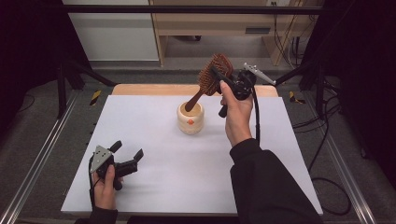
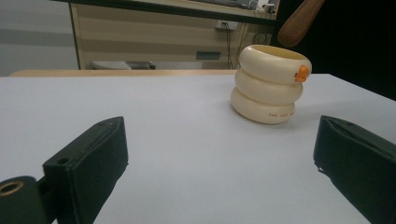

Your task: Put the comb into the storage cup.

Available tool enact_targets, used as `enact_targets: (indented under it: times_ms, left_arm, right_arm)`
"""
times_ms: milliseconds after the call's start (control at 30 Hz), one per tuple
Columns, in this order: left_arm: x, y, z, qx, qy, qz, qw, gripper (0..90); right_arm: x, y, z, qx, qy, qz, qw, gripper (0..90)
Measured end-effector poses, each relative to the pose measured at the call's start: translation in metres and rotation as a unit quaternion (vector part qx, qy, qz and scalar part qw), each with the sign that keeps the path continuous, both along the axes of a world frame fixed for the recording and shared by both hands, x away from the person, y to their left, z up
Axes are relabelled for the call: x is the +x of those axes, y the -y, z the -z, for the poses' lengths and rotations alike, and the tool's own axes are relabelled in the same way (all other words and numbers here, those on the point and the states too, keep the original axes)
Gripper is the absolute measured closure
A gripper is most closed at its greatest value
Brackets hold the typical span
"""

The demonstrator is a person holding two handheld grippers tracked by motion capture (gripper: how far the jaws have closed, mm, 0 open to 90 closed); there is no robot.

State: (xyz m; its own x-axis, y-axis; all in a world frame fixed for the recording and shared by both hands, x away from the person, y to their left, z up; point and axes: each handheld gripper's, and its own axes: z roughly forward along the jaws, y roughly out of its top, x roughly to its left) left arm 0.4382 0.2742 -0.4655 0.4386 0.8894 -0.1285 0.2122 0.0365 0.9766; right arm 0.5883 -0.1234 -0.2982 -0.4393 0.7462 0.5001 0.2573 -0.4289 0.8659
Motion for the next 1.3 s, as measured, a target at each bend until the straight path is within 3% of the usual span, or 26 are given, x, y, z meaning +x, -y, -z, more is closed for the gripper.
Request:
enact_targets:
  times_ms: [433,700,1300]
  left_arm:
    - [0.000,0.002,0.001,0.005,-0.002,0.002,1.0000,2.9]
    - [0.000,0.003,0.001,0.007,-0.003,0.003,1.0000,2.9]
    - [0.000,0.004,0.002,0.006,-0.002,0.005,1.0000,2.9]
  right_arm:
    - [0.004,-0.002,0.005,-0.019,0.002,0.004,0.9998,50.3]
    - [0.012,-0.008,0.014,-0.040,-0.007,0.005,0.9992,50.2]
    - [0.021,-0.018,0.027,-0.062,-0.017,0.006,0.9979,50.1]
